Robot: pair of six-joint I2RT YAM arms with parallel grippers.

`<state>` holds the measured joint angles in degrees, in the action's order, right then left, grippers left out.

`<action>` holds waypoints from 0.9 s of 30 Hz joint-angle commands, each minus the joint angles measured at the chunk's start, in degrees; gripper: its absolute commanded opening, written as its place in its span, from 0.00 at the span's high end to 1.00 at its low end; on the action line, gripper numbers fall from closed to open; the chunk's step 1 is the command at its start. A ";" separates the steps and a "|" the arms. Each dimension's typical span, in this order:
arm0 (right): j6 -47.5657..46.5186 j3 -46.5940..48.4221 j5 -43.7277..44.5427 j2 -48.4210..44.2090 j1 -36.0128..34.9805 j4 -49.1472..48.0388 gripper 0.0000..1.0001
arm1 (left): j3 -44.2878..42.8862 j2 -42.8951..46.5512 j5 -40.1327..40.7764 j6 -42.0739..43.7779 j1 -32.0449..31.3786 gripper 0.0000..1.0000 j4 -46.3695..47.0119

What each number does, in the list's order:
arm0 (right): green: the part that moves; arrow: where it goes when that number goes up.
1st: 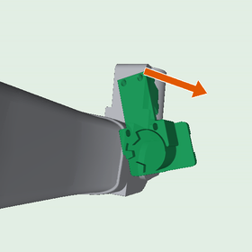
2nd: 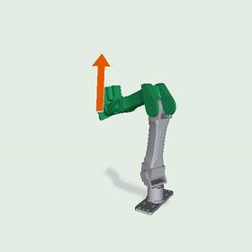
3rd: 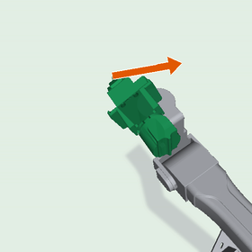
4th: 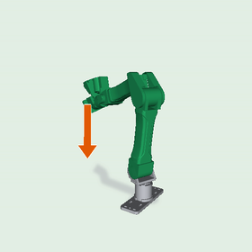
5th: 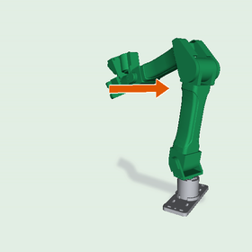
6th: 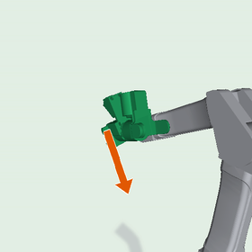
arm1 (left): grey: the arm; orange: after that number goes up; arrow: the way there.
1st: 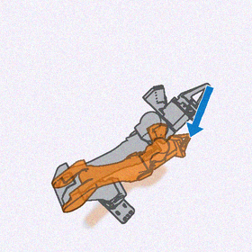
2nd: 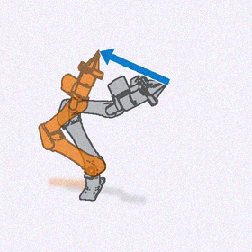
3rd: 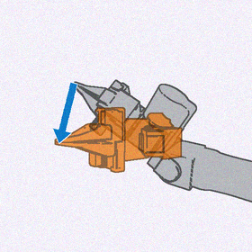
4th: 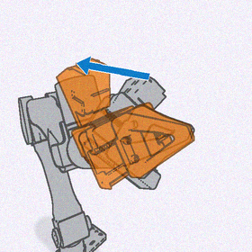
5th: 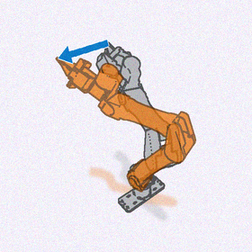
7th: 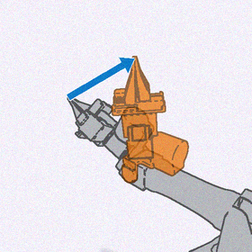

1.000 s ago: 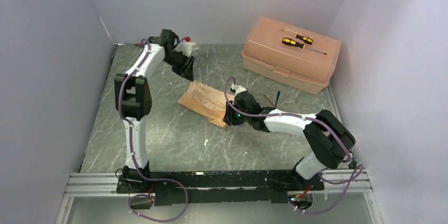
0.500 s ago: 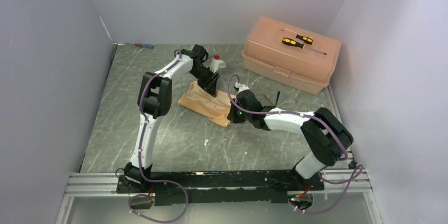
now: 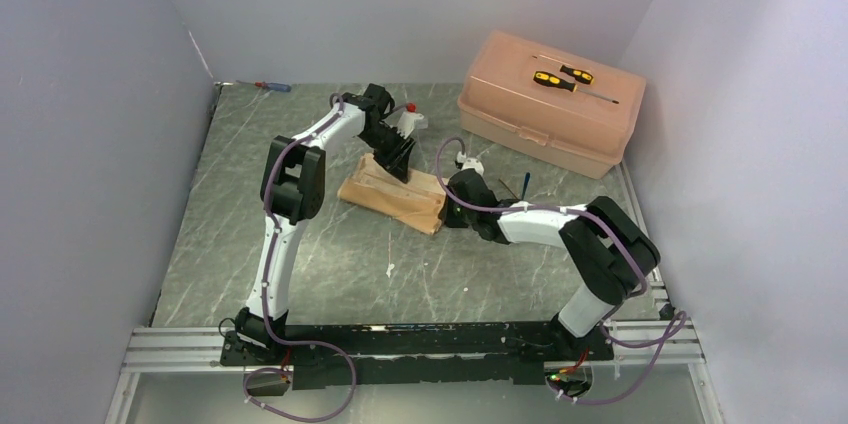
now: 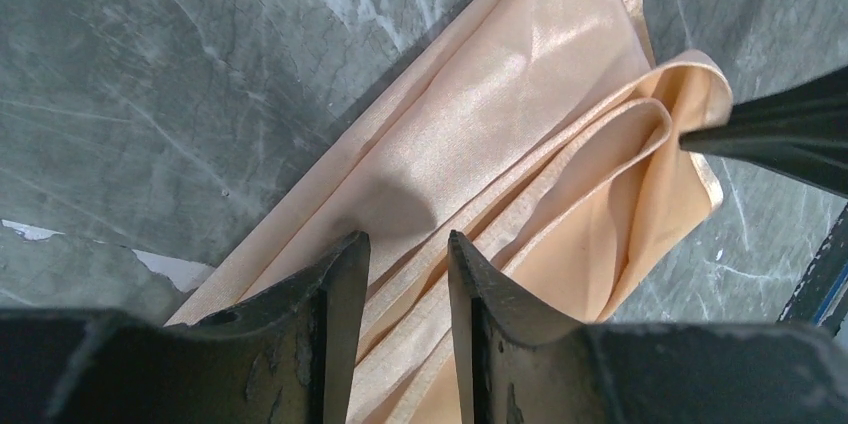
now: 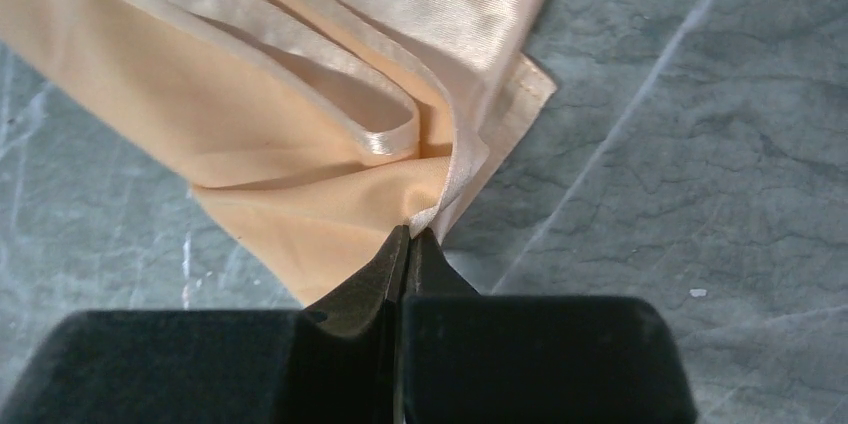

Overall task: Fold the napkin into a case and place the utensils inside
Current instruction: Smooth out the 2/3-rectangle-folded napkin at the center of the board.

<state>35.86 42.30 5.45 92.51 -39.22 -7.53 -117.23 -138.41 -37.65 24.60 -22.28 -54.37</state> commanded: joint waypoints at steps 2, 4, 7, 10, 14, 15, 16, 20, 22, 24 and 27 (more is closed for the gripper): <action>2.19 -0.48 3.14 3.01 1.06 -2.59 1.00 | 0.05 -0.85 3.37 2.73 -0.31 0.59 -0.08; 3.14 -0.48 3.63 3.60 1.07 -2.26 1.00 | 0.20 -0.61 3.52 3.00 -0.35 0.59 -0.08; 4.09 -0.30 4.49 4.23 1.05 -0.94 1.00 | 0.04 -0.31 3.59 3.14 -0.23 0.59 -0.35; 4.84 -0.37 4.39 4.75 1.13 -0.26 1.00 | -1.56 0.72 3.75 2.87 0.15 0.58 -0.96; 5.05 -0.12 3.49 5.40 1.13 0.22 1.00 | -3.82 5.46 0.81 0.51 2.47 0.55 -2.78; 5.03 -0.02 3.29 5.36 1.22 0.31 1.00 | -3.35 6.95 1.13 0.69 2.58 0.53 -2.71; 4.97 -0.03 3.09 5.20 1.18 0.26 1.00 | -2.94 8.33 1.77 1.23 2.59 0.53 -2.91; 4.67 0.73 2.38 5.10 1.33 0.96 1.00 | -1.87 12.55 1.25 2.26 3.18 0.52 -5.57; 4.81 0.81 1.92 5.01 1.42 1.09 0.98 | 1.02 14.48 -0.39 2.56 3.17 0.52 -6.45; 5.00 1.18 1.87 4.96 1.54 1.79 0.96 | 4.44 15.91 -2.29 3.29 2.81 0.51 -7.75; 5.44 1.68 1.51 5.11 1.64 2.50 0.93 | 11.51 17.53 -6.39 3.76 2.23 0.52 -9.15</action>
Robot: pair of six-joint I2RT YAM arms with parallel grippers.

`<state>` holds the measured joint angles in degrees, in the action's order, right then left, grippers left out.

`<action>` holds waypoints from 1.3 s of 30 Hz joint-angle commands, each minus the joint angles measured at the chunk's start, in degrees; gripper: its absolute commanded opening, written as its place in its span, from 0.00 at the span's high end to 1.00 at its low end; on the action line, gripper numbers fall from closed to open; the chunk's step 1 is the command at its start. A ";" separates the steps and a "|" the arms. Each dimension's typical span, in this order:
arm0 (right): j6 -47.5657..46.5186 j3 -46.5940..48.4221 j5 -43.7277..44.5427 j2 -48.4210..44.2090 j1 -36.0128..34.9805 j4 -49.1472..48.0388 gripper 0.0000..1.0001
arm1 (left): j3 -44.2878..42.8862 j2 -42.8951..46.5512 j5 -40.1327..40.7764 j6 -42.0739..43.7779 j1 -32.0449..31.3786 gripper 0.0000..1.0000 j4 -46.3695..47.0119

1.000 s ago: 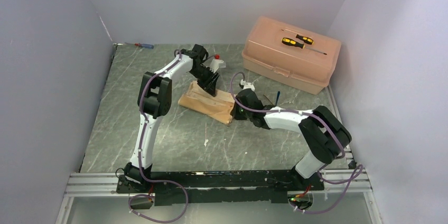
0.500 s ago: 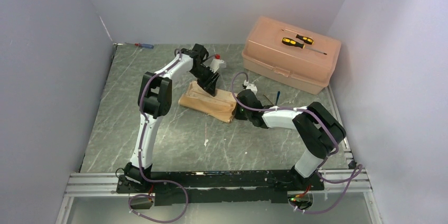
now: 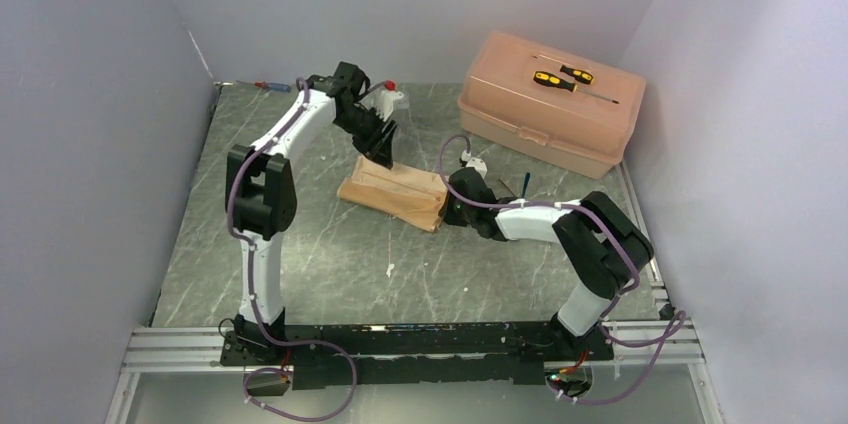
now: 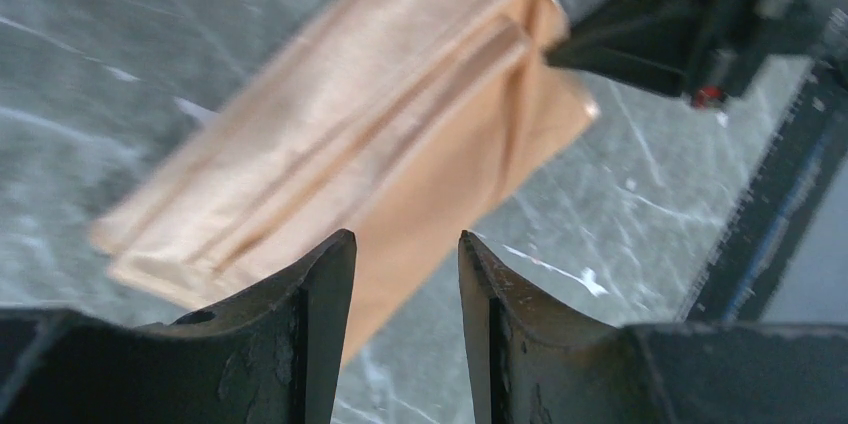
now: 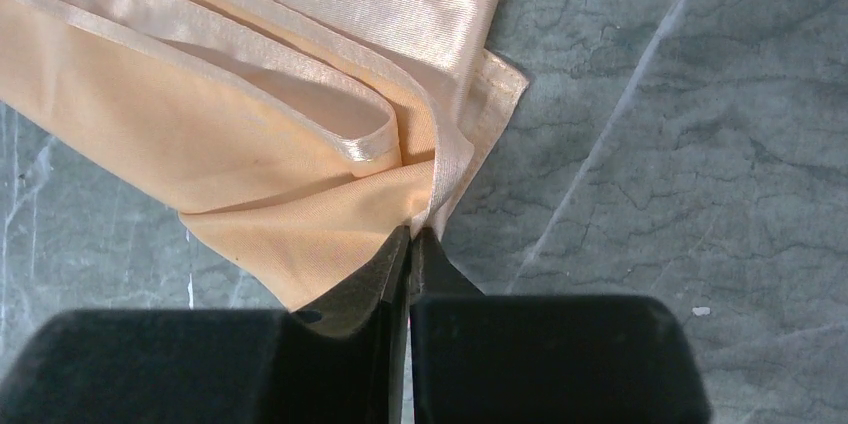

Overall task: Fold the napkin into a case and place the utensils inside
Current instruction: Smooth out the 2/3-rectangle-folded napkin at the center of the board, then rotate the 2/3-rectangle-folded napkin at the center of the board.

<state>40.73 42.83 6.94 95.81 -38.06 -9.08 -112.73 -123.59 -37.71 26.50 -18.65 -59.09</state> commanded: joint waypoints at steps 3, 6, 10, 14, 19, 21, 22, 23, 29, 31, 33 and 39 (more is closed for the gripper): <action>0.97 1.52 -0.32 1.76 0.68 4.46 0.91 | 14.10 4.40 -10.22 1.55 -2.43 0.54 -3.40; 1.23 1.97 -0.62 1.73 0.79 4.91 0.88 | 18.60 5.59 -11.56 0.91 -4.05 0.55 -1.37; 1.49 2.26 -0.75 0.97 1.05 5.87 0.74 | 21.46 5.71 -11.76 -1.46 -4.98 0.58 3.97; 0.79 2.60 -0.82 -1.27 1.57 7.35 0.61 | 21.98 3.97 -9.53 -3.96 -5.15 0.60 7.86; -2.43 4.51 -2.78 -7.05 4.48 10.59 0.50 | 22.23 1.74 -4.51 -3.88 -5.17 0.60 8.45; -4.88 7.31 -3.61 -7.33 5.28 12.75 0.47 | 22.73 1.96 -4.42 -3.83 -5.16 0.60 8.38; -6.25 9.20 -3.58 -6.66 5.43 13.79 0.46 | 22.67 2.29 -4.65 -3.89 -5.16 0.60 8.27; -7.62 11.15 -3.47 -5.71 5.45 14.72 0.45 | 22.34 2.68 -4.87 -4.06 -5.16 0.60 7.84; -13.24 23.23 -7.37 4.40 5.46 15.26 0.48 | 16.66 6.30 -5.80 -4.20 -4.57 0.55 2.67; -14.63 25.83 -10.54 7.57 5.46 13.40 0.52 | 13.81 8.01 -6.08 -3.86 -3.45 0.54 0.43; -16.20 28.48 -12.85 10.94 5.46 12.03 0.55 | 10.87 9.64 -6.16 -2.92 -1.60 0.53 -2.38; -20.51 36.77 -11.31 19.28 5.57 13.76 0.58 | 14.91 14.04 -3.43 3.96 1.53 0.52 -9.76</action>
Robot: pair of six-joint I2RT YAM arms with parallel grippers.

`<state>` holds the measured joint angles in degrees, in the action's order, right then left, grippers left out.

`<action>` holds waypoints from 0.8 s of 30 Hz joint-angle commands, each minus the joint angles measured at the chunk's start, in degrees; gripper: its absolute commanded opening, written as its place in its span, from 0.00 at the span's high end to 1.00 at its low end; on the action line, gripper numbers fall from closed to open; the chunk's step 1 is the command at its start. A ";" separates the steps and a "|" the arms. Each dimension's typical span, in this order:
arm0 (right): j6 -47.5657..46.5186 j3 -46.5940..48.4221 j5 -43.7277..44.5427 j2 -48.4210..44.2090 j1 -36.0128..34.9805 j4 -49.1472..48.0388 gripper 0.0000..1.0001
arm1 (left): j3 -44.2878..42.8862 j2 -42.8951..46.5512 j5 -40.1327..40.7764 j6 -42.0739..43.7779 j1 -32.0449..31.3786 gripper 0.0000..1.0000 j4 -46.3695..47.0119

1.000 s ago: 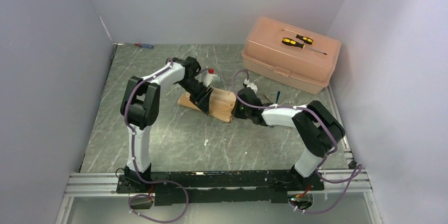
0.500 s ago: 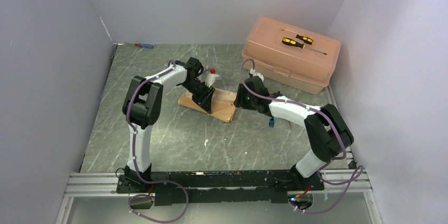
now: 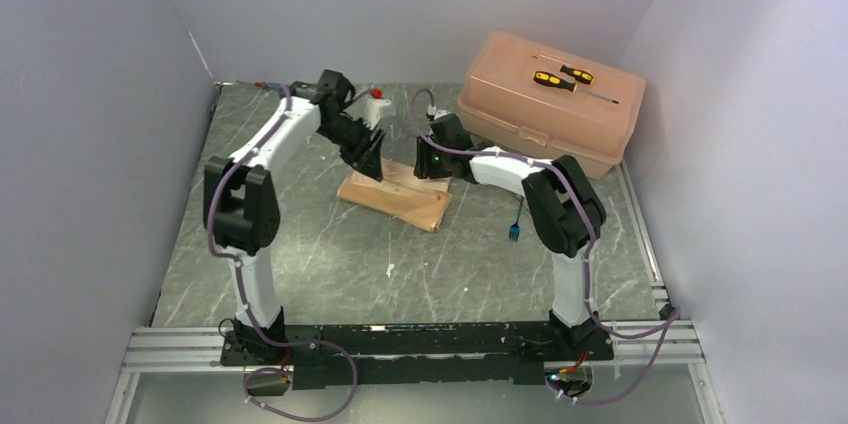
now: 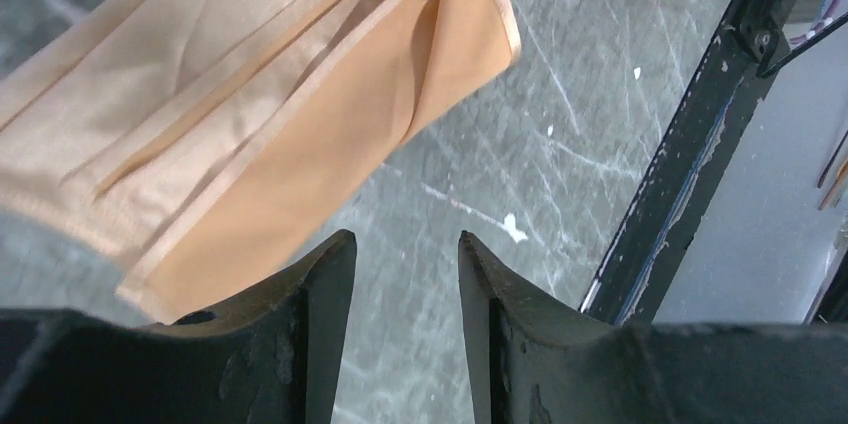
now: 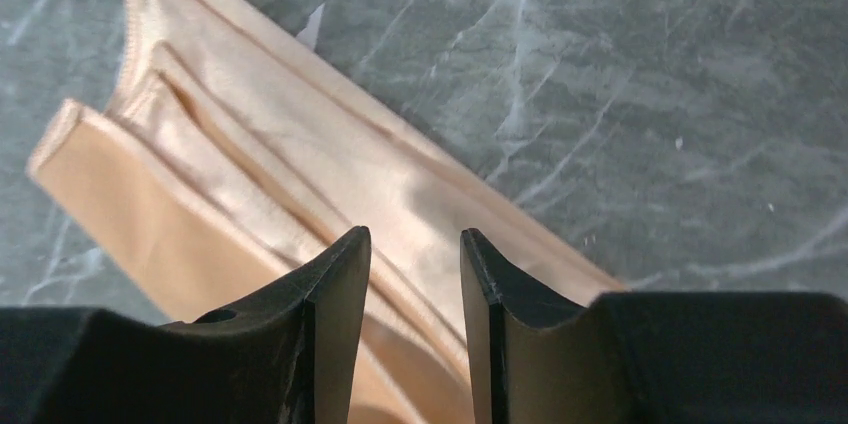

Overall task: Fold the napkin into a case and place the utensils inside
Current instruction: Rotate the 2/3-rectangle-folded napkin at the center of the board.

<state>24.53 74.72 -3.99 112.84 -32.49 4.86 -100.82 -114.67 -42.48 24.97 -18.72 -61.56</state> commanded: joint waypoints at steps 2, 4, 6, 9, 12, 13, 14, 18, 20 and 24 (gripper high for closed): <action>-4.47 5.32 -0.63 2.96 0.48 -0.82 0.58 | 10.58 6.26 2.48 6.68 1.72 0.53 -6.28; -4.37 5.38 -1.43 3.22 0.98 -1.31 0.58 | 16.45 6.72 3.39 6.72 2.09 0.54 -3.87; -4.46 5.62 -2.03 3.49 1.36 -0.93 0.58 | 20.16 6.36 4.29 6.32 2.38 0.54 -1.83; -4.72 5.36 -2.86 3.48 1.98 -0.17 0.58 | 22.60 5.43 5.98 5.44 3.23 0.55 1.71; -4.89 3.55 -3.50 1.36 3.19 -1.73 0.57 | 22.33 4.63 7.81 4.43 4.26 0.55 4.15; -5.38 3.88 -4.29 1.32 3.68 -1.48 0.55 | 22.16 4.44 8.81 4.28 4.45 0.55 4.80; -6.29 4.68 -5.07 1.81 4.14 -0.61 0.53 | 22.18 4.37 10.01 4.07 4.52 0.55 5.69; -8.25 8.02 -6.60 4.90 4.96 2.49 0.48 | 23.19 3.62 15.28 3.27 4.57 0.52 10.01; -8.24 7.38 -6.56 5.68 5.02 1.77 0.47 | 23.52 2.73 17.57 2.62 4.57 0.51 12.67; -7.84 4.98 -6.73 5.45 5.02 1.05 0.48 | 22.11 -0.50 20.34 1.64 4.57 0.51 15.26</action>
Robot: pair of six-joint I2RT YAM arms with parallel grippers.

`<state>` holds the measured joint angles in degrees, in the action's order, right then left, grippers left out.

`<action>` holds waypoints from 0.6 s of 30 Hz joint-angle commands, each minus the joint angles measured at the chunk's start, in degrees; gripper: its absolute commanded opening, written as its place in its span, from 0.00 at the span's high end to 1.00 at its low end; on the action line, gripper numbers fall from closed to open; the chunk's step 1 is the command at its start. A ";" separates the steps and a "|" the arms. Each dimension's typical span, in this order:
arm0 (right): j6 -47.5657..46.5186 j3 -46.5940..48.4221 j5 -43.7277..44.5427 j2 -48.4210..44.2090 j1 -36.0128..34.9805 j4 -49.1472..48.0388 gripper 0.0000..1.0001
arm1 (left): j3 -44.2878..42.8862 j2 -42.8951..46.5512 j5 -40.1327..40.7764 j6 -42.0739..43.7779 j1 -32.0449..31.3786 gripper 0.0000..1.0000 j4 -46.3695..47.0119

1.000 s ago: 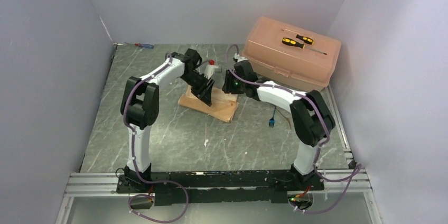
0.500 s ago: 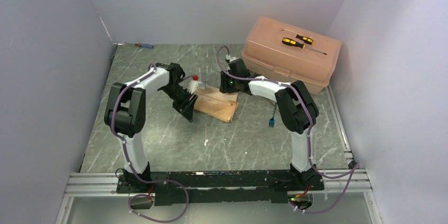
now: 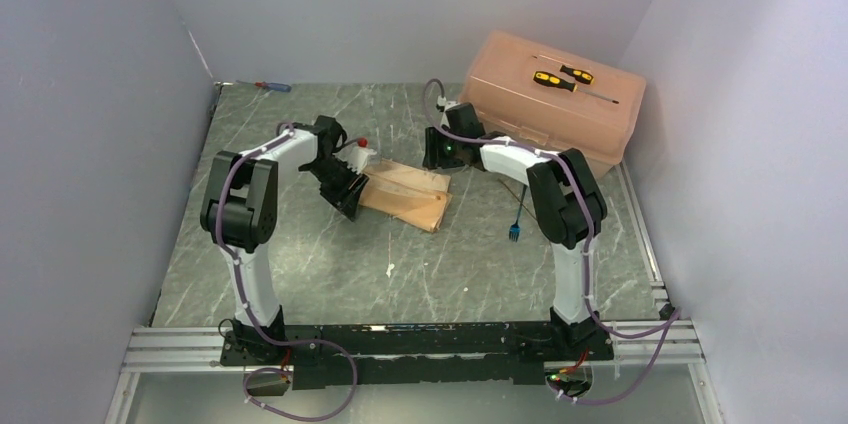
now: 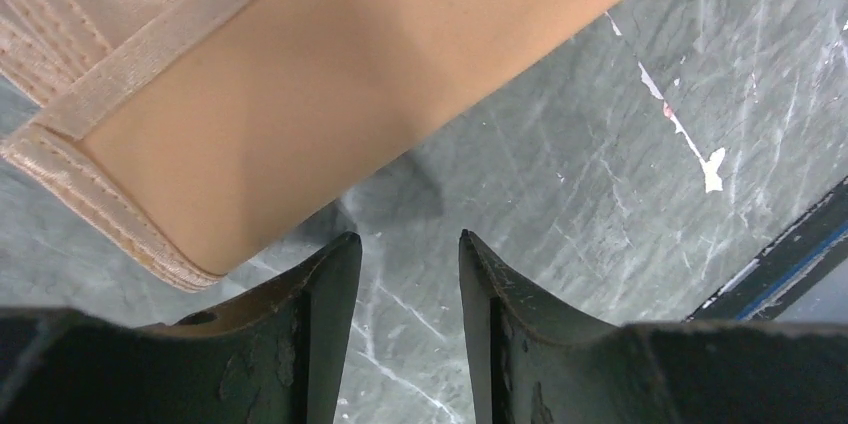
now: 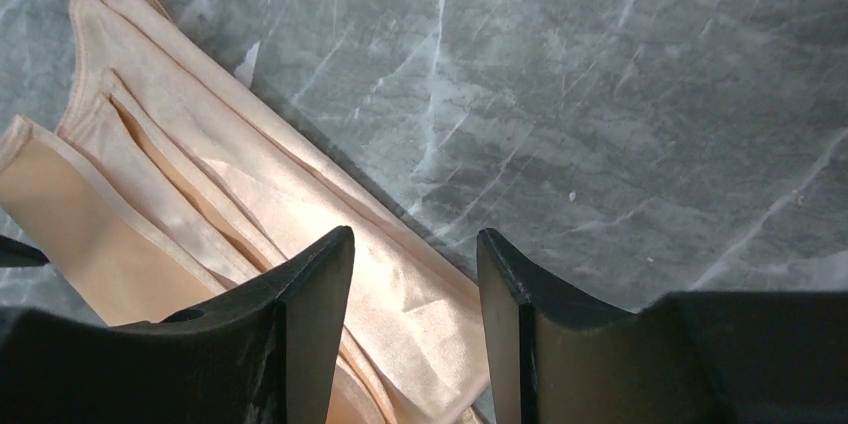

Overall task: Fold the napkin into a case and place the utensils inside
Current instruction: Rotate the 2/3-rectangle-folded napkin at the center of the board.

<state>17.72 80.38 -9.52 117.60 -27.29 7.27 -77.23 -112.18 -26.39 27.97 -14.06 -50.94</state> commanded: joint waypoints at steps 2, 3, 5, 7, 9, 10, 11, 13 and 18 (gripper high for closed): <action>-0.79 -3.20 -0.74 -0.51 -0.13 -2.09 0.49 | -2.73 -4.16 5.16 -1.56 -0.09 0.51 5.87; -0.53 -4.63 -0.57 -1.36 -0.13 -2.65 0.50 | -3.55 -4.85 5.39 -1.62 -0.09 0.51 6.19; 0.17 -8.52 0.07 -3.04 -0.15 -3.60 0.53 | -5.61 -6.39 6.25 -1.89 -0.09 0.51 6.87; 1.34 -11.86 1.43 -4.84 -0.23 -4.10 0.55 | -8.48 -7.90 7.01 -2.24 -0.09 0.51 7.43; 2.55 -15.40 2.53 -6.94 -0.23 -4.59 0.55 | -11.37 -9.40 7.28 -2.58 -0.16 0.51 7.72; 3.25 -17.27 3.08 -8.17 -0.22 -4.67 0.56 | -12.74 -10.20 7.36 -2.73 -0.17 0.51 7.90; 3.82 -19.27 3.25 -9.38 -0.29 -5.13 0.56 | -14.42 -11.19 7.50 -2.83 -0.22 0.51 7.89; 5.33 -22.85 3.11 -12.24 -0.59 -5.46 0.56 | -17.82 -13.17 7.58 -2.95 -0.48 0.51 7.41; 10.46 -32.86 0.69 -19.09 -4.12 -8.30 0.56 | -25.13 -17.59 8.48 -2.28 -2.41 0.50 7.47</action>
<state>23.14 54.24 -7.75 102.48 -28.38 -1.61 -98.15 -125.51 -20.43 25.21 -14.63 -45.87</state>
